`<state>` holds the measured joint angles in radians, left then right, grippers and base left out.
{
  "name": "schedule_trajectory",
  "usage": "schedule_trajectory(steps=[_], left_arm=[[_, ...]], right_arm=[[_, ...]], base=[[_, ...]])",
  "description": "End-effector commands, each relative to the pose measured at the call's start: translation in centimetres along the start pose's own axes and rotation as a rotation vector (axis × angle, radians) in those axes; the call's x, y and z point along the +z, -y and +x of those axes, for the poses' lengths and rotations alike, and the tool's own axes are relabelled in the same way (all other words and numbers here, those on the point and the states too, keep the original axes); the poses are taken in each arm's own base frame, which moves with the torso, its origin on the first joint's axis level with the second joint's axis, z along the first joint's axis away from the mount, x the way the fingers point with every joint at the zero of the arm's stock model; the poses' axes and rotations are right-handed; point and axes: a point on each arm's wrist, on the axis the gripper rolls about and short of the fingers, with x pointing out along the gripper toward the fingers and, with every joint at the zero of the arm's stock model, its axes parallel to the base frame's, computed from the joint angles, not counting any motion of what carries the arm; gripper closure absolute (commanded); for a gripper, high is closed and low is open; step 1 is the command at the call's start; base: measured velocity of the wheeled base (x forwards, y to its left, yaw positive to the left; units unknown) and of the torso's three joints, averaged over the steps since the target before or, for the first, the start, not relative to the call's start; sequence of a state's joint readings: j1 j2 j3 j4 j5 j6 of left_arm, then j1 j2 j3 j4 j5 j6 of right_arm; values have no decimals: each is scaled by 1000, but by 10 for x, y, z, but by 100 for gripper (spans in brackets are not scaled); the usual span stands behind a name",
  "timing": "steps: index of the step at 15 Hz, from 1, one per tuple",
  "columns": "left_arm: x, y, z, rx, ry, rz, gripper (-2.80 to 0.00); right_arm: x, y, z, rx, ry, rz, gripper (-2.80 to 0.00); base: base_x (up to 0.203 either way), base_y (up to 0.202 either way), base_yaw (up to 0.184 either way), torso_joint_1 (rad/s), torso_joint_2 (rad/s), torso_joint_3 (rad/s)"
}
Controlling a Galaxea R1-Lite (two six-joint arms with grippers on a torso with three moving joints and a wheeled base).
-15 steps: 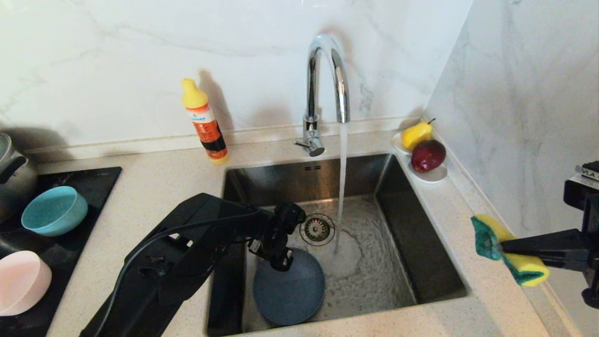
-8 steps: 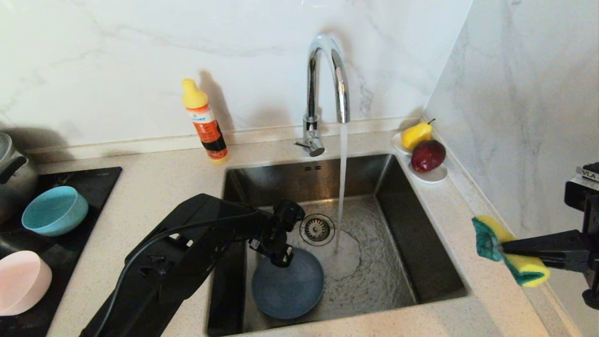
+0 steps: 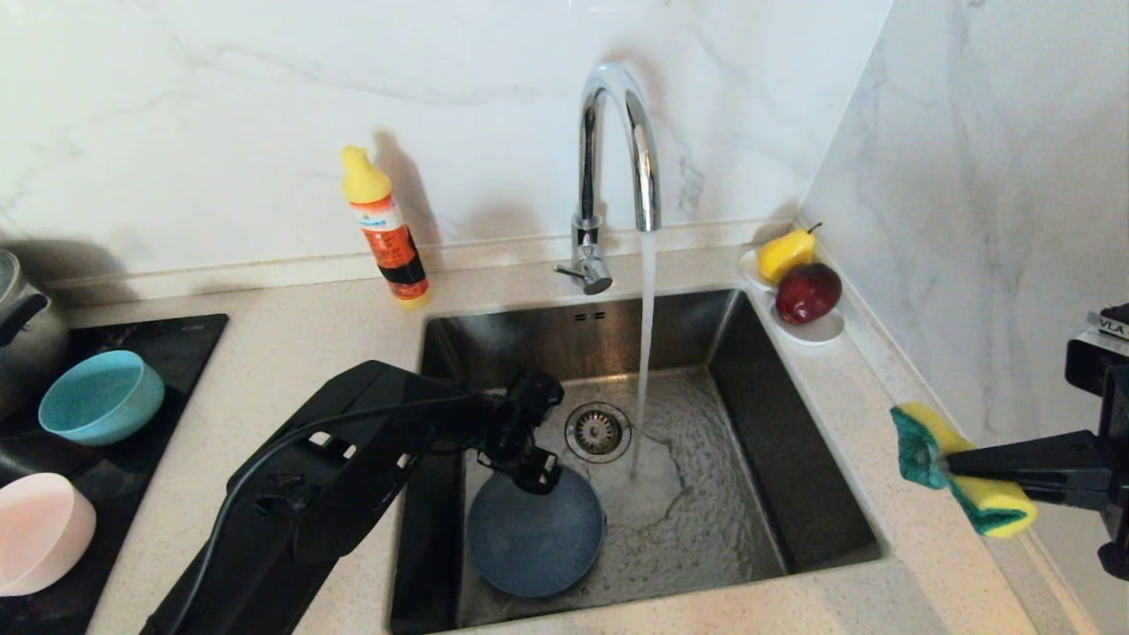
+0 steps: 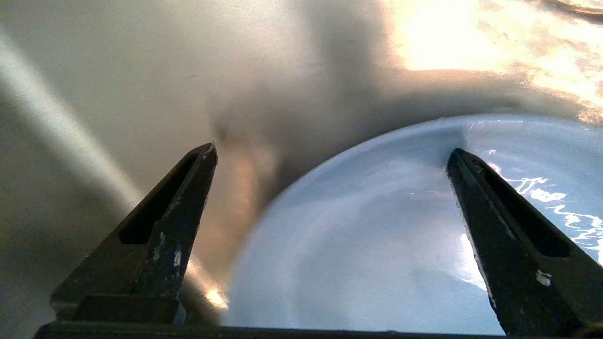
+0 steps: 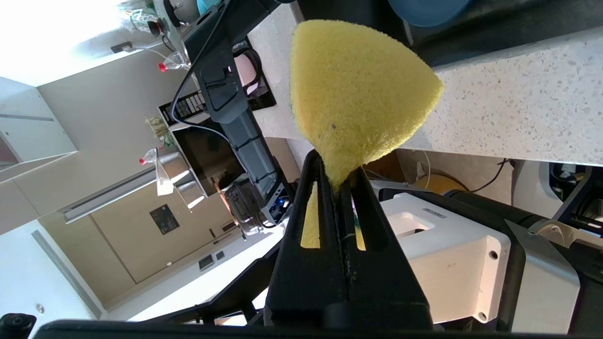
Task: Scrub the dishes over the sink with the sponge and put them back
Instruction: Rinse the plate
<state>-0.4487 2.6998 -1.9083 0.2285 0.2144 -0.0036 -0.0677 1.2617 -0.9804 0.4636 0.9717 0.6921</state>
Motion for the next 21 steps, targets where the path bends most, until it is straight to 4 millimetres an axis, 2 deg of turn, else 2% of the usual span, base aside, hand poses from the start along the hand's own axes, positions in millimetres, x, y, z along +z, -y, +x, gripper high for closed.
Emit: schedule_trajectory(steps=[1, 4, 9, 21], left_arm=[[7, -7, -8, -41, 19, -14, -280], [6, -17, -7, -128, 8, -31, -280], [6, -31, -5, -174, 14, -57, -280], [0, -34, 8, -194, 8, 38, -280]], right_arm=[[0, -1, -1, 4, 0, 3, 0], [0, 0, -1, 3, 2, 5, 0], [1, -1, -1, 8, 0, 3, 0], [3, 1, -1, 5, 3, 13, 0]], base=[[0, 0, 0, 0, 0, 0], [0, 0, 0, 0, 0, 0], [0, 0, 0, 0, 0, 0], [0, 0, 0, 0, 0, 0]])
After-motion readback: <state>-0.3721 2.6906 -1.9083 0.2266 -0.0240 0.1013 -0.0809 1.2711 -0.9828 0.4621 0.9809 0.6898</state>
